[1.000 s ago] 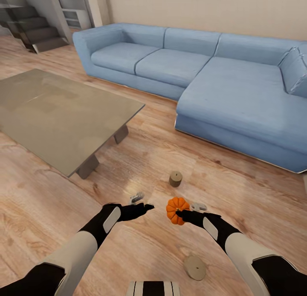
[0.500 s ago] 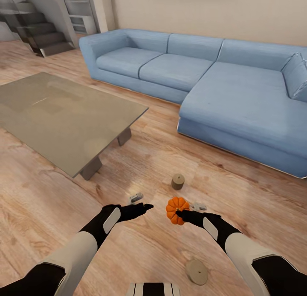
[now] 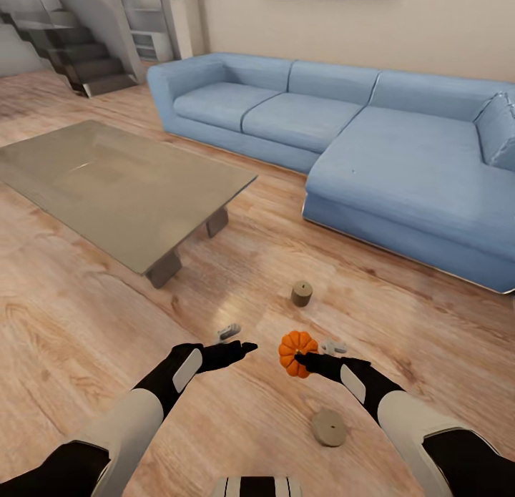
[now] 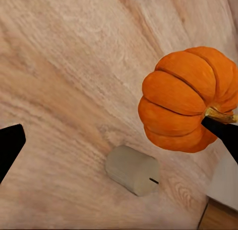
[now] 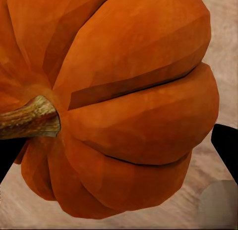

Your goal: Place each of the two pumpkins and all three candles from the living room inside a cabinet in the living room (use any cabinet), then make sure every cabinet is closed, and position the cauldron so it is next to a table in the living room.

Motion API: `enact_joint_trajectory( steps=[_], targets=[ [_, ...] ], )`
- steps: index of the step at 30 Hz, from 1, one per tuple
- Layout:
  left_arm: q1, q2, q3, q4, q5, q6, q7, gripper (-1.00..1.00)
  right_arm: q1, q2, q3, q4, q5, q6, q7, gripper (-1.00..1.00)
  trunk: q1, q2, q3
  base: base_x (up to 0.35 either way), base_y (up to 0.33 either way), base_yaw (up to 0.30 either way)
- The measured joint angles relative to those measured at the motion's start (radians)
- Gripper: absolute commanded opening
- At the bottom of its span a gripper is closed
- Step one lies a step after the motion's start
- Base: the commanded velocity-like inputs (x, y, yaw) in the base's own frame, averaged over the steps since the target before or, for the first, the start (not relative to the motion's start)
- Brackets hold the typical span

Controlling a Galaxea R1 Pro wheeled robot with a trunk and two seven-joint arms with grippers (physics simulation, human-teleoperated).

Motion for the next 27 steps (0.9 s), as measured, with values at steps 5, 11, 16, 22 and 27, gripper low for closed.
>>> enact_joint_trajectory(
  steps=[5, 11, 16, 22, 27],
  targets=[
    [0.000, 0.000, 0.000, 0.000, 0.000, 0.000, 0.000, 1.00, 0.000, 0.000, 0.001, 0.000, 0.001, 0.000, 0.000, -1.00, 0.000, 0.000, 0.007, -0.307, 0.000, 0.189],
    [0.000, 0.000, 0.000, 0.000, 0.000, 0.000, 0.000, 1.00, 0.000, 0.001, 0.002, 0.000, 0.001, 0.000, 0.000, -1.00, 0.000, 0.000, 0.014, -0.259, 0.000, 0.211],
    [0.000, 0.000, 0.000, 0.000, 0.000, 0.000, 0.000, 1.00, 0.000, 0.001, 0.000, 0.000, 0.000, 0.000, 0.000, -1.00, -0.001, 0.000, 0.019, -0.054, 0.000, 0.215],
    [0.000, 0.000, 0.000, 0.000, 0.000, -0.001, 0.000, 1.00, 0.000, 0.001, 0.000, 0.000, 0.000, 0.000, 0.000, -1.00, -0.001, 0.000, 0.026, -0.004, 0.000, 0.218],
    [0.000, 0.000, 0.000, 0.000, 0.000, -0.001, 0.001, 1.00, 0.000, 0.001, 0.000, 0.000, 0.000, 0.000, 0.000, -1.00, -0.001, 0.000, 0.031, 0.000, 0.000, 0.232]
  ],
)
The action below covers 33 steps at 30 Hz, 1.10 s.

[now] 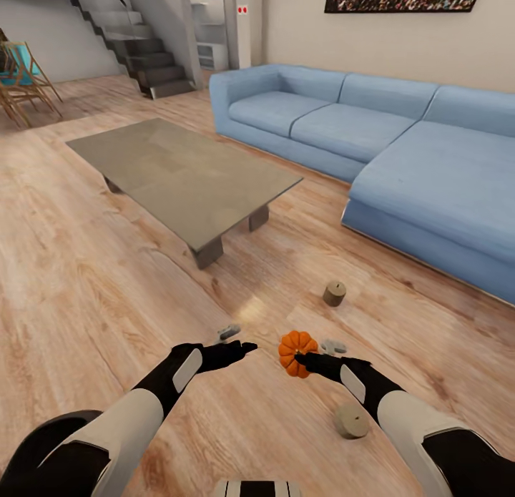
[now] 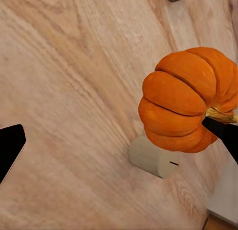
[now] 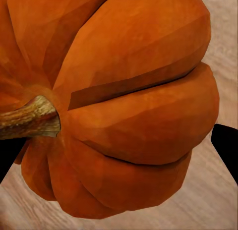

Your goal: Place each of the two pumpkins and all three candles from the living room inside a cabinet in the living room (use any cabinet), then make sure every cabinet is closed, and position the cauldron so it is next to a table in the living room.

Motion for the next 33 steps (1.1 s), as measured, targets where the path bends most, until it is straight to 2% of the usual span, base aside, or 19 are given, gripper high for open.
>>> enact_joint_trajectory(
  steps=[17, 22, 33],
  targets=[
    [0.000, 0.000, 0.000, 0.000, 0.000, 0.000, -0.001, 1.00, 0.000, 0.000, 0.001, 0.000, 0.001, 0.000, 0.000, -1.00, 0.001, 0.000, 0.010, -0.226, 0.000, 0.263],
    [0.000, 0.000, 0.000, 0.000, 0.000, 0.001, -0.001, 1.00, 0.000, 0.000, 0.002, 0.001, 0.002, 0.000, 0.000, -1.00, 0.000, 0.000, 0.013, -0.063, 0.000, 0.268],
    [0.000, 0.000, 0.000, 0.000, 0.000, 0.001, 0.000, 1.00, 0.000, 0.000, 0.001, 0.000, 0.001, -0.001, 0.000, -1.00, -0.042, 0.077, 0.057, -0.001, 0.000, 0.248]
  ],
)
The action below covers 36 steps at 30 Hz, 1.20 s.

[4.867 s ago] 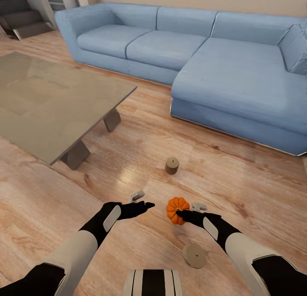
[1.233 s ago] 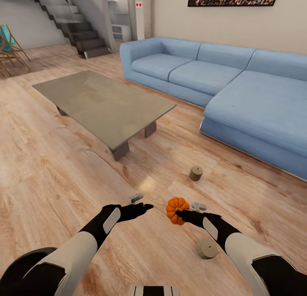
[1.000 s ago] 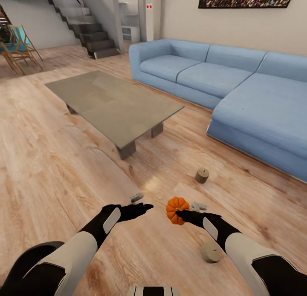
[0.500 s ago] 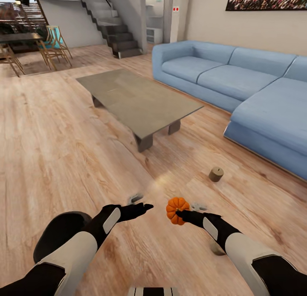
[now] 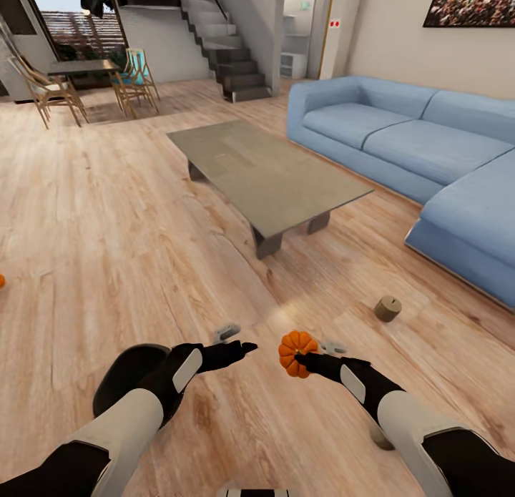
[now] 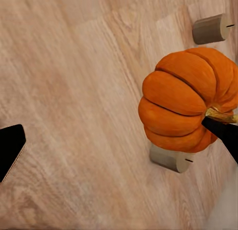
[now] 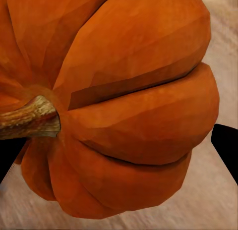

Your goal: Place each of the two pumpkins and all three candles from the living room inside a cabinet in the living room (use any cabinet), then make sure every cabinet is closed, and position the cauldron so it is next to a table in the living room.

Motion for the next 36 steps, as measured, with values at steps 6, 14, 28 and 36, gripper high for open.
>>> enact_joint_trajectory(
  steps=[6, 14, 28, 36],
  targets=[
    [0.000, 0.000, 0.000, 0.000, 0.000, 0.000, -0.001, 1.00, 0.000, 0.000, 0.000, 0.000, 0.000, -0.001, 0.000, -1.00, -0.023, 0.042, 0.024, 0.000, 0.000, 0.244],
    [0.000, 0.000, 0.000, 0.000, 0.000, -0.002, -0.005, 1.00, 0.001, 0.000, 0.001, 0.000, 0.001, -0.001, 0.000, -1.00, -0.023, 0.042, 0.032, 0.000, 0.000, 0.243],
    [0.000, 0.000, 0.000, 0.000, 0.000, -0.002, -0.001, 1.00, 0.000, 0.000, 0.001, 0.000, 0.001, -0.001, 0.000, -1.00, -0.023, 0.042, 0.045, 0.000, 0.000, 0.239],
    [0.000, 0.000, 0.000, 0.000, 0.000, -0.002, -0.001, 1.00, 0.000, 0.000, 0.001, 0.000, 0.001, -0.001, 0.000, -1.00, -0.023, 0.042, 0.053, 0.000, 0.000, 0.238]
  ],
)
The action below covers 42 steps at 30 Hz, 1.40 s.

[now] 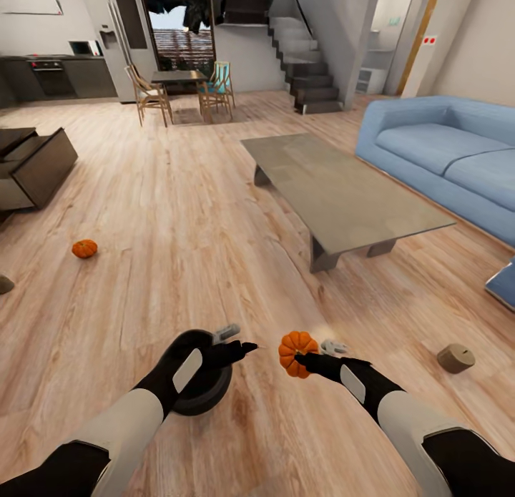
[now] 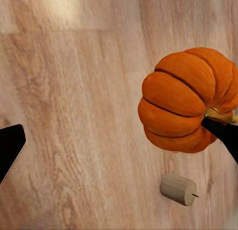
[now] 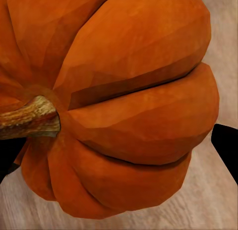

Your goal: Place each of the two pumpkins and all three candles from the living room inside a cabinet in the living room (use any cabinet), then make sure every cabinet is closed, and position the cauldron so it is next to a table in the living room.

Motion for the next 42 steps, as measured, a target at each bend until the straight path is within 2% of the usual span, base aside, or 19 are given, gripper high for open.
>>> enact_joint_trajectory(
  steps=[42],
  targets=[
    [0.000, 0.000, 0.000, 0.000, 0.000, 0.000, 0.000, 1.00, 0.001, 0.000, 0.000, 0.000, 0.000, -0.016, 0.000, -1.00, 0.000, 0.000, 0.041, 0.000, 0.000, 0.237]
  ],
)
